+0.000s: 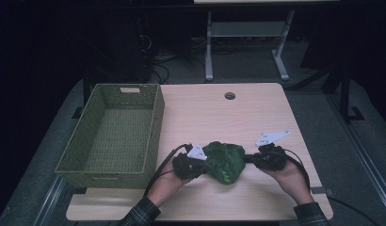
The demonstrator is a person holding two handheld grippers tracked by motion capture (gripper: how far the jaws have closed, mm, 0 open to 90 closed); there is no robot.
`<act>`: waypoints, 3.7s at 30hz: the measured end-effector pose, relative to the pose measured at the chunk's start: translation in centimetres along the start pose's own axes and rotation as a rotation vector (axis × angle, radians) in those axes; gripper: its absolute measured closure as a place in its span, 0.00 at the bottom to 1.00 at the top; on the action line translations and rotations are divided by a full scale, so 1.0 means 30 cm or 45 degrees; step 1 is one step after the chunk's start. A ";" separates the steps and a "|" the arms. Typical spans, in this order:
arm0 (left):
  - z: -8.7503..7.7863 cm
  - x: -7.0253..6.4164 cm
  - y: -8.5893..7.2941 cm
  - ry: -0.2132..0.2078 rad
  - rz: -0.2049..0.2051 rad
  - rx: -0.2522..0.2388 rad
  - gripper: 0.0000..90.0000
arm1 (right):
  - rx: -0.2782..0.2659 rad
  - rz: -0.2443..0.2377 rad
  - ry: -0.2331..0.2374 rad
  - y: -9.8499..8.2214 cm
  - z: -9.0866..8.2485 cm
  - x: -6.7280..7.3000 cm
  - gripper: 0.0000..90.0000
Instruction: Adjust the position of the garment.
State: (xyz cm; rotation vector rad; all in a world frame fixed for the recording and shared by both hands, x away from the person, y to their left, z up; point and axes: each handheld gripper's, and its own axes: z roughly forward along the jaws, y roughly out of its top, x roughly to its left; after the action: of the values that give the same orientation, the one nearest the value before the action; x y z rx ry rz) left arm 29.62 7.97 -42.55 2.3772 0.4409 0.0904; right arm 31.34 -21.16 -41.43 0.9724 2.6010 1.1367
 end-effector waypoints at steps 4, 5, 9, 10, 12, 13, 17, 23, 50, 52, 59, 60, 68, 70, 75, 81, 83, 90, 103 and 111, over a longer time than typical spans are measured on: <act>0.004 -0.037 -0.001 -0.037 -0.001 -0.005 1.00 | -0.005 -0.016 -0.032 0.055 0.007 -0.033 1.00; 0.009 -0.043 0.002 -0.053 0.002 -0.005 1.00 | -0.001 -0.013 -0.034 0.069 0.015 -0.040 1.00; 0.035 -0.067 0.018 -0.093 0.006 -0.010 1.00 | -0.001 -0.019 -0.036 0.122 0.054 -0.080 1.00; 0.043 -0.073 0.022 -0.102 0.004 -0.010 1.00 | 0.004 -0.012 -0.032 0.135 0.066 -0.086 1.00; 0.062 -0.086 0.031 -0.112 0.002 -0.014 1.00 | 0.017 -0.022 -0.036 0.156 0.093 -0.100 1.00; 0.071 -0.088 0.036 -0.118 0.017 -0.003 1.00 | 0.020 -0.023 -0.026 0.164 0.109 -0.109 1.00; 0.110 -0.095 0.048 -0.119 0.016 0.007 1.00 | 0.057 -0.021 -0.017 0.191 0.166 -0.133 1.00; 0.157 -0.079 0.048 -0.084 0.019 0.048 1.00 | 0.127 -0.020 0.031 0.196 0.247 -0.147 1.00; 0.114 0.044 -0.019 -0.038 0.029 0.115 0.99 | 0.172 -0.003 0.142 0.010 0.148 -0.059 1.00; 0.105 0.056 -0.024 -0.042 0.047 0.136 0.99 | 0.173 -0.006 0.143 0.001 0.144 -0.042 1.00; 0.086 0.077 -0.033 -0.025 0.053 0.142 0.99 | 0.156 -0.023 0.177 -0.035 0.126 0.008 1.00; 0.087 0.076 -0.034 -0.023 0.051 0.141 0.99 | 0.157 -0.023 0.174 -0.040 0.124 0.014 1.00; 0.078 0.082 -0.039 -0.019 0.053 0.145 0.95 | 0.083 0.027 0.111 -0.071 0.088 0.017 0.91; 0.074 0.084 -0.045 -0.024 0.028 0.143 0.88 | 0.046 0.058 0.081 -0.085 0.069 0.010 0.83; 0.055 0.071 -0.063 -0.013 0.003 0.152 0.70 | -0.026 0.118 -0.047 -0.137 0.021 -0.017 0.56; 0.022 0.046 -0.065 -0.006 -0.014 0.160 0.43 | -0.020 0.191 -0.216 -0.223 -0.021 -0.061 0.29; 0.014 0.038 -0.056 0.003 0.011 0.170 0.38 | -0.019 0.219 -0.277 -0.249 -0.038 -0.083 0.20; 0.004 0.024 -0.031 0.048 0.001 0.179 0.21 | 0.000 0.256 -0.397 -0.314 -0.055 -0.131 0.03; -0.052 0.030 0.079 0.027 0.090 0.150 0.15 | -0.027 0.237 -0.404 -0.330 -0.024 -0.145 0.01; -0.028 0.048 0.170 -0.013 0.169 0.162 0.15 | -0.027 0.237 -0.404 -0.330 -0.024 -0.145 0.01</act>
State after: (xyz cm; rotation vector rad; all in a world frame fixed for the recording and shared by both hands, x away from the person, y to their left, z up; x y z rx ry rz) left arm 32.28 5.47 -38.64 2.5302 0.2917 0.1138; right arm 29.46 -29.28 -48.38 1.2950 2.2826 0.9529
